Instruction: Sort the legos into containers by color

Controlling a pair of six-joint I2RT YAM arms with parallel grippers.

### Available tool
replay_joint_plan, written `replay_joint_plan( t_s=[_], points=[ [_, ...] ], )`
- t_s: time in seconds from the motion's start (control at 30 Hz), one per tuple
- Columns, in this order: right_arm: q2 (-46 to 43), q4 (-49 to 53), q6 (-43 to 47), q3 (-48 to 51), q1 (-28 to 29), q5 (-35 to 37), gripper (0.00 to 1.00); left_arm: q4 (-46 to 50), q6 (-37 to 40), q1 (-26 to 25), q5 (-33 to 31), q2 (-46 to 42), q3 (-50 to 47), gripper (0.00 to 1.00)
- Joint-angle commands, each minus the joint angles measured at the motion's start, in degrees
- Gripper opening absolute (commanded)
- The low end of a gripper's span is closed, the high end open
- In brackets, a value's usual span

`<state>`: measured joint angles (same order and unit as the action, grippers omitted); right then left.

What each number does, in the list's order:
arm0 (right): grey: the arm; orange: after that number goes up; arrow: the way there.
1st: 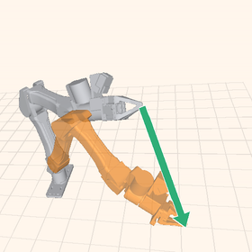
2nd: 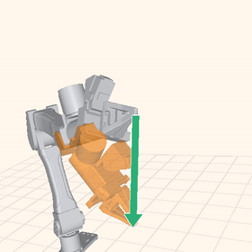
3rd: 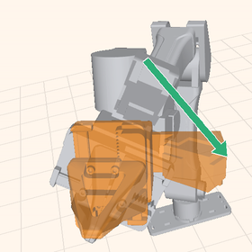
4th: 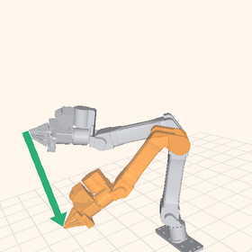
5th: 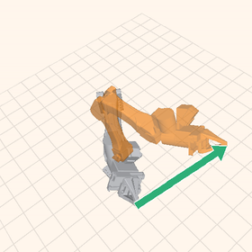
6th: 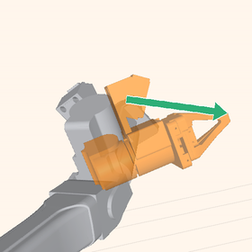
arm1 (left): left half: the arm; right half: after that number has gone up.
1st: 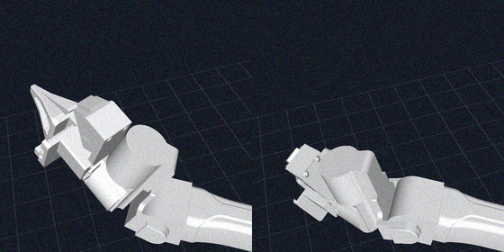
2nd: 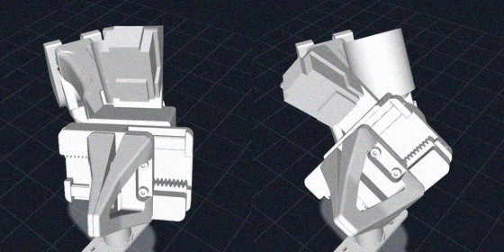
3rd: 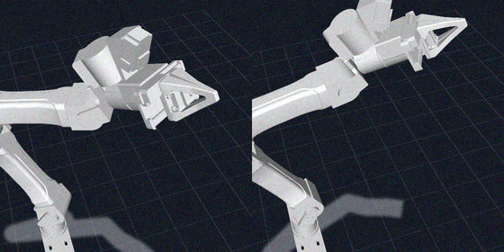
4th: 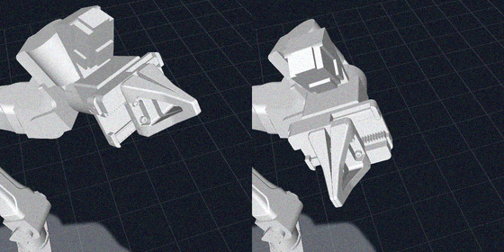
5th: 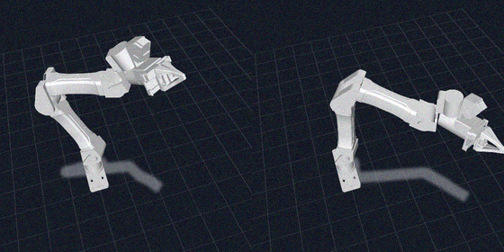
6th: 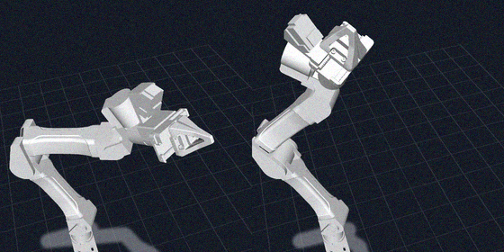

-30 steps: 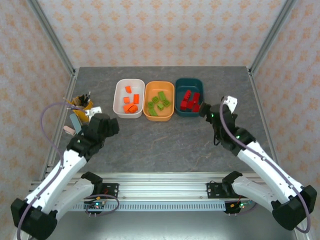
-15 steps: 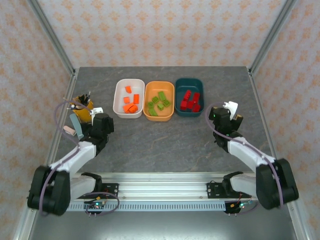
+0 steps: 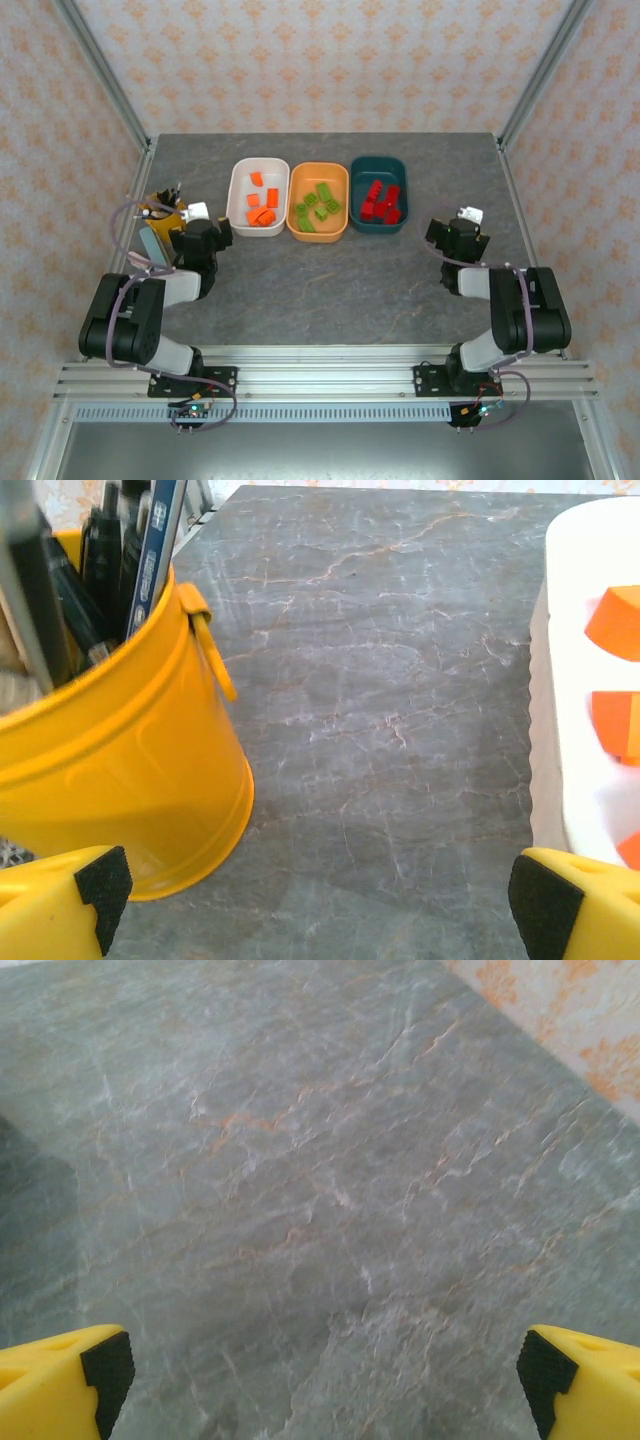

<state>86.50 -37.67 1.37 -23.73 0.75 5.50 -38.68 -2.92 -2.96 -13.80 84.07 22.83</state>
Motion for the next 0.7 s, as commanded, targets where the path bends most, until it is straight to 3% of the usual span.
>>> replay_joint_plan(
  t_s=[0.0,0.67],
  points=[
    [0.7,-7.9,0.3,0.1,-0.2,-4.7,1.00,-7.9,0.7,0.1,0.3,1.5,-0.5,1.00],
    [0.5,-6.3,1.3,-0.5,0.2,-5.1,0.99,-6.1,1.2,-0.6,-0.3,1.6,0.4,1.00]
  ],
)
